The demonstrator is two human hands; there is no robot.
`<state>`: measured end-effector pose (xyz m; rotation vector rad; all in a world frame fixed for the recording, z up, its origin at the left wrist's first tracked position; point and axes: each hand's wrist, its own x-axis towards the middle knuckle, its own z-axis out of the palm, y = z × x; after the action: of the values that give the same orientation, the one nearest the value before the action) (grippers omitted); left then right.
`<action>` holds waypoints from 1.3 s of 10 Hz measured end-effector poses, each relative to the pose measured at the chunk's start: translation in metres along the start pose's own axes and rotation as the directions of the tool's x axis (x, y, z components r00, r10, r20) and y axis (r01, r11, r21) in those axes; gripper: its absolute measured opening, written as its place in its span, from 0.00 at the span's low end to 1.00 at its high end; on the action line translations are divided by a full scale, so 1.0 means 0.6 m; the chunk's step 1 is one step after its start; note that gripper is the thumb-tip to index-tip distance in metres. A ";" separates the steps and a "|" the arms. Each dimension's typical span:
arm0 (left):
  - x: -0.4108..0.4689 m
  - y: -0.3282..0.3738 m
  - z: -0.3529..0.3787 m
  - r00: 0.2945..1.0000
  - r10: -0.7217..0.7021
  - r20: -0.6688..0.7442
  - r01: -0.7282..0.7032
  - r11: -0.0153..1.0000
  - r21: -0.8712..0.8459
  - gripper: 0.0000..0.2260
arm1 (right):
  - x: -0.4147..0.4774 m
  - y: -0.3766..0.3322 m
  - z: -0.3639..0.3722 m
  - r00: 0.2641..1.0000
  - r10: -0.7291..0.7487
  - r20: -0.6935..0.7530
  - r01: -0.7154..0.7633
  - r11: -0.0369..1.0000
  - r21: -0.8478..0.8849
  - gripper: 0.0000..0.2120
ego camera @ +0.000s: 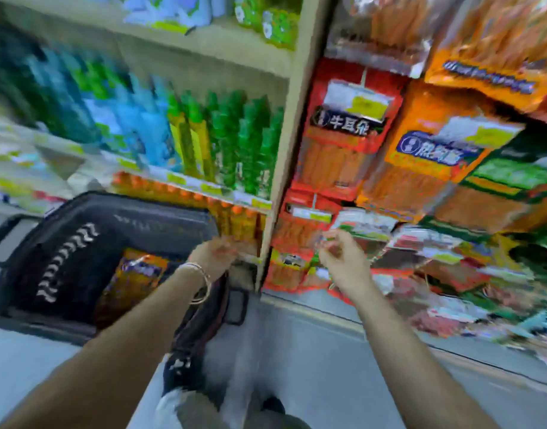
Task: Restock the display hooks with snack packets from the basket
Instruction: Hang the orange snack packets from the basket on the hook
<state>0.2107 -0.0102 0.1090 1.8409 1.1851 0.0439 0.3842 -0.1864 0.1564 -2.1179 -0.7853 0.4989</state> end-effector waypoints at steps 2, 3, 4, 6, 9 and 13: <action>0.011 -0.303 -0.103 0.935 -0.353 -0.027 0.349 0.931 -0.109 0.15 | -0.024 -0.011 0.283 0.939 0.122 0.322 -0.106 0.992 -0.066 0.13; 0.017 -0.392 -0.170 0.888 -0.460 0.012 0.459 0.883 -0.101 0.13 | -0.027 -0.037 0.415 0.871 0.190 0.454 -0.143 0.980 -0.136 0.13; 0.049 -0.464 -0.235 0.881 -0.473 0.004 0.473 0.880 -0.050 0.06 | -0.012 -0.054 0.538 0.779 0.262 0.569 -0.174 0.963 -0.205 0.13; 0.160 -0.585 -0.280 0.869 -0.479 0.121 0.483 0.876 -0.003 0.09 | 0.042 -0.032 0.751 0.599 0.441 0.668 -0.268 0.897 -0.351 0.14; 0.312 -0.717 -0.258 0.817 -0.531 0.226 0.512 0.848 0.137 0.15 | 0.077 0.092 1.011 0.529 0.709 0.467 -0.644 0.694 -0.323 0.21; 0.357 -0.774 -0.229 0.779 -0.606 0.161 0.577 0.794 0.192 0.14 | 0.112 0.148 1.230 0.347 0.917 0.196 -0.885 0.389 -0.255 0.48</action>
<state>-0.0647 0.2932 -0.2258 1.4515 1.5883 -0.5954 0.0367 0.2239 -0.3613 -2.4640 0.3905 1.4423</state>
